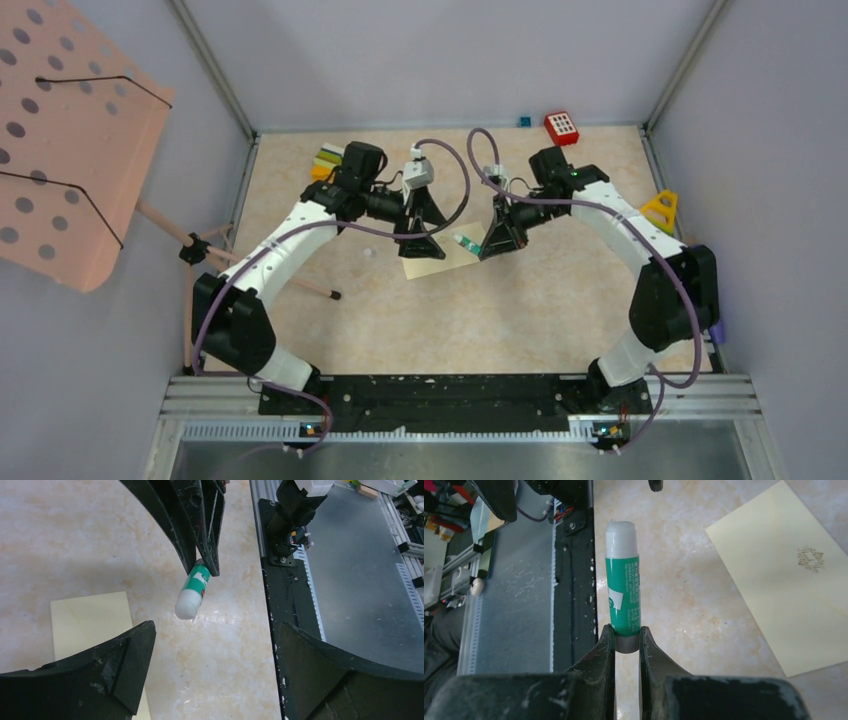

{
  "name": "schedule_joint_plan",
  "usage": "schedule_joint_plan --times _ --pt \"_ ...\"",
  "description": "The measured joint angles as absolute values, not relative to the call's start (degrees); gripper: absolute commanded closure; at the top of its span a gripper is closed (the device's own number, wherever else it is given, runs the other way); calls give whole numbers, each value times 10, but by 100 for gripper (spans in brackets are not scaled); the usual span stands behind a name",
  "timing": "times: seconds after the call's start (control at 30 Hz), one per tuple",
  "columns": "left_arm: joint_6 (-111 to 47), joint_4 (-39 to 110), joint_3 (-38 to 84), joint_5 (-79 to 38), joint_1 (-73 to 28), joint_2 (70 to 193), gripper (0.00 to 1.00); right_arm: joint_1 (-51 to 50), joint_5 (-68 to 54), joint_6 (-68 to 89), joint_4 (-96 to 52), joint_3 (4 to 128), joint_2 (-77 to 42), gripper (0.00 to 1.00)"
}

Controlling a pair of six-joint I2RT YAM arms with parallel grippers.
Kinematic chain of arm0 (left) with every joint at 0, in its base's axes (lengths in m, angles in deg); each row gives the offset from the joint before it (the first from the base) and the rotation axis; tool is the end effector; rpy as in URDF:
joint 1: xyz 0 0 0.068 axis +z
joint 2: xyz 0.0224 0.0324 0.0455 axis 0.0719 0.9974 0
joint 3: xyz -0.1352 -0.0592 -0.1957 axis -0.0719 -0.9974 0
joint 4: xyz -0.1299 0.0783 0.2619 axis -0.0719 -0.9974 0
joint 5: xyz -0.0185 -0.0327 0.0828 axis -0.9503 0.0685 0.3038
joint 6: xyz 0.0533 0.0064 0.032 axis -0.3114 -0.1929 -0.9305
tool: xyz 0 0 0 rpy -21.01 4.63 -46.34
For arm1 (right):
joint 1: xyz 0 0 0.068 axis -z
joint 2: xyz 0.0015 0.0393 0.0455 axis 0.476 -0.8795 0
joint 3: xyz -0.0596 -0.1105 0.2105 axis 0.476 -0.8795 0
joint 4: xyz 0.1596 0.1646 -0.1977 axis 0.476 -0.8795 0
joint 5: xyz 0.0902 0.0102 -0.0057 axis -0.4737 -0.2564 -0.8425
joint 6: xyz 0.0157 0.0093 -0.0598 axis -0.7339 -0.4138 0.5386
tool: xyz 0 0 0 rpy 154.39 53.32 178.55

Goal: Place the letter into the envelope and seal it
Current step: Pick up the solid glue from the center of the board.

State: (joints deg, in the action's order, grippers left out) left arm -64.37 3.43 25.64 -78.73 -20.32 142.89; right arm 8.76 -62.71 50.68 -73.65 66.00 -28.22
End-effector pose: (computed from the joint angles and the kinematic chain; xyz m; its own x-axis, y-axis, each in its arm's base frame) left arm 0.3193 -0.1931 0.2869 -0.2787 0.2852 -0.9171 0.9546 -0.0223 -0.2970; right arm 0.3209 0.1598 0.2378 -0.4788 -0.4314 -0.7646 -0.8655 0.0858 0.4936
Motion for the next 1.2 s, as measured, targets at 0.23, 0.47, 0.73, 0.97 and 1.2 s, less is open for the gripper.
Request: schedule_joint_plan --times 0.23,0.47,0.73,0.97,1.2 --pt "-645 41 255 -791 -238 1433 2 68 -640 559 -797 681 -298 100" --pt "-659 29 256 -788 -266 1465 2 56 -652 588 -829 692 -327 100" --pt "-676 13 264 -773 -288 1487 28 53 -653 600 -848 692 -334 100" --pt "-688 5 266 -758 -295 1488 75 52 -658 603 -854 693 -338 100" --pt "-695 -2 269 -747 -295 1493 100 48 -656 604 -861 696 -346 88"
